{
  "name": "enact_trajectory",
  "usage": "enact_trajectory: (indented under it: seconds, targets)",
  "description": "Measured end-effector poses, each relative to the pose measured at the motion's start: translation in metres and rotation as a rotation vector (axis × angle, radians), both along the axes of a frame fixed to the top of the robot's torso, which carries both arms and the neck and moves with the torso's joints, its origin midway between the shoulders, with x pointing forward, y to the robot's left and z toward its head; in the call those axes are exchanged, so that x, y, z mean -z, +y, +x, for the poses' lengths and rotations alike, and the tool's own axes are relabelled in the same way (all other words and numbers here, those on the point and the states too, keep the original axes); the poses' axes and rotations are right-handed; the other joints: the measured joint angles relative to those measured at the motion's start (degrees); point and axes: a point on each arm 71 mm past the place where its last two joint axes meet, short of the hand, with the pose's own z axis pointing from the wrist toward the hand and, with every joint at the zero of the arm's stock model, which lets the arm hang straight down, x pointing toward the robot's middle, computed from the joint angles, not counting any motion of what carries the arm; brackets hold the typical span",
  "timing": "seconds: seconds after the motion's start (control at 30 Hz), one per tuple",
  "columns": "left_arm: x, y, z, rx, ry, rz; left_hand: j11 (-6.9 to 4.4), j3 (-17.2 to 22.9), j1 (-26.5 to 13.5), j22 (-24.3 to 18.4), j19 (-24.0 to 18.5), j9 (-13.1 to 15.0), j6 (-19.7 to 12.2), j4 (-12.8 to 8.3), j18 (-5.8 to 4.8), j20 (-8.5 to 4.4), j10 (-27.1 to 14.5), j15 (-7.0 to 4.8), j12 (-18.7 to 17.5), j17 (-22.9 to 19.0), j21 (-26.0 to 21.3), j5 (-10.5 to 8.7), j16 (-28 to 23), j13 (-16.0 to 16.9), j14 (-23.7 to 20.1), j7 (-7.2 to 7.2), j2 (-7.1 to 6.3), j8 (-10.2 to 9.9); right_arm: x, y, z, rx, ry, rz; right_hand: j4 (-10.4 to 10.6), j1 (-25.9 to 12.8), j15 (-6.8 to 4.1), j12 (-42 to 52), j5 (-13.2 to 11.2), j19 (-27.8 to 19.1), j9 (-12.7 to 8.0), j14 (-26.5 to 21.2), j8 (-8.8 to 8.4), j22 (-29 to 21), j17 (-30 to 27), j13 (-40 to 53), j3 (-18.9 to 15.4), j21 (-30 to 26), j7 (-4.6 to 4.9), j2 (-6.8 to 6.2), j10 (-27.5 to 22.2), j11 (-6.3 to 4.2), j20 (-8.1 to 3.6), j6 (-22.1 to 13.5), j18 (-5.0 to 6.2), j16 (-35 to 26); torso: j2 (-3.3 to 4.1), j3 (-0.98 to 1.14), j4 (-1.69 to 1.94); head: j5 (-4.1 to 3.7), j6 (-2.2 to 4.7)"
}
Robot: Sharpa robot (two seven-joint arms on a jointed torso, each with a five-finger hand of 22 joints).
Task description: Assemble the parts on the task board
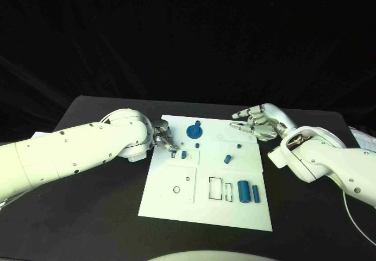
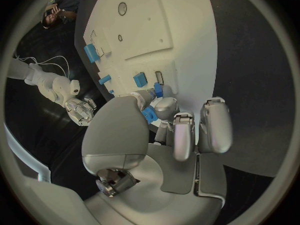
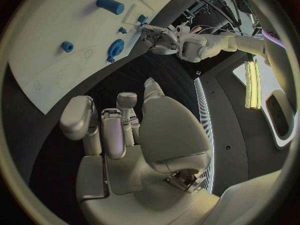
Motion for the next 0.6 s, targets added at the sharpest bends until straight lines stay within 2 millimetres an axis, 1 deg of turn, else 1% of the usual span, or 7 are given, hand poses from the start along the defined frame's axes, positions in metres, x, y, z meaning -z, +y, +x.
enact_trajectory:
  seconds: [0.17,0.23,0.47,0.6]
  targets:
    - [-0.0003,-0.001,-0.0018,0.016,-0.002,0.015,0.0,0.1,-0.2,0.0,0.0,0.0,0.1,-0.1,0.0,0.0,0.0,0.0,0.0,0.0,0.0,-0.05,0.0,0.0,0.0,0.07,-0.16,0.2,0.0001,-0.0001,0.0,0.0,0.0,0.0,0.0,0.0,0.0,0.0,0.0,0.0,0.0,0.0,0.0,0.0,0.0,0.0,0.0,0.0,0.0,0.0,0.0,0.0,0.0,0.0,0.0,0.0,0.01,0.0,0.0,-0.03,-0.2]
    - [-0.0003,-0.0011,-0.0026,0.023,0.0,0.02,0.0,0.2,-0.5,0.0,0.0,0.0,0.1,-0.1,0.0,0.0,0.0,0.0,0.0,0.0,0.0,0.18,0.0,-0.1,0.0,0.07,-0.45,0.3,0.0002,-0.0002,-0.0001,0.0,0.001,0.001,0.0,0.0,0.0,0.0,0.0,0.0,0.0,0.0,0.0,0.0,0.0,0.0,0.0,0.0,0.0,0.0,0.0,0.0,0.0,0.0,0.0,0.0,0.01,0.01,0.0,-0.05,-0.25]
    - [-0.0002,-0.0009,-0.0057,0.046,0.013,0.039,-0.2,0.3,-0.7,0.0,0.0,0.2,0.4,-0.3,0.0,0.0,0.2,0.0,0.0,0.0,0.0,0.42,0.0,-0.2,0.0,-0.23,-0.68,0.3,0.0003,-0.0005,-0.0002,0.001,0.001,0.001,0.0,0.0,0.0,0.0,0.0,0.0,0.0,0.0,0.0,0.0,0.0,0.0,0.0,0.0,0.0,0.0,0.0,0.0,0.0,0.0,0.0,0.0,-0.01,0.02,-0.02,-0.19,-0.43]
    - [0.0009,0.0001,-0.0072,0.054,0.023,0.05,-0.2,0.7,-0.9,0.0,0.2,0.4,0.7,-0.7,0.0,-0.21,0.2,0.0,0.0,0.0,0.0,0.42,0.0,-0.2,0.0,-0.32,-0.91,0.4,0.0004,-0.0006,-0.0002,0.001,0.002,0.001,0.0,0.0,0.0,0.0,0.0,0.0,0.0,0.0,0.0,-0.1,0.0,0.0,0.0,0.0,0.0,0.0,0.0,0.0,0.0,0.0,0.0,0.0,-0.02,0.01,0.02,-0.25,-0.51]
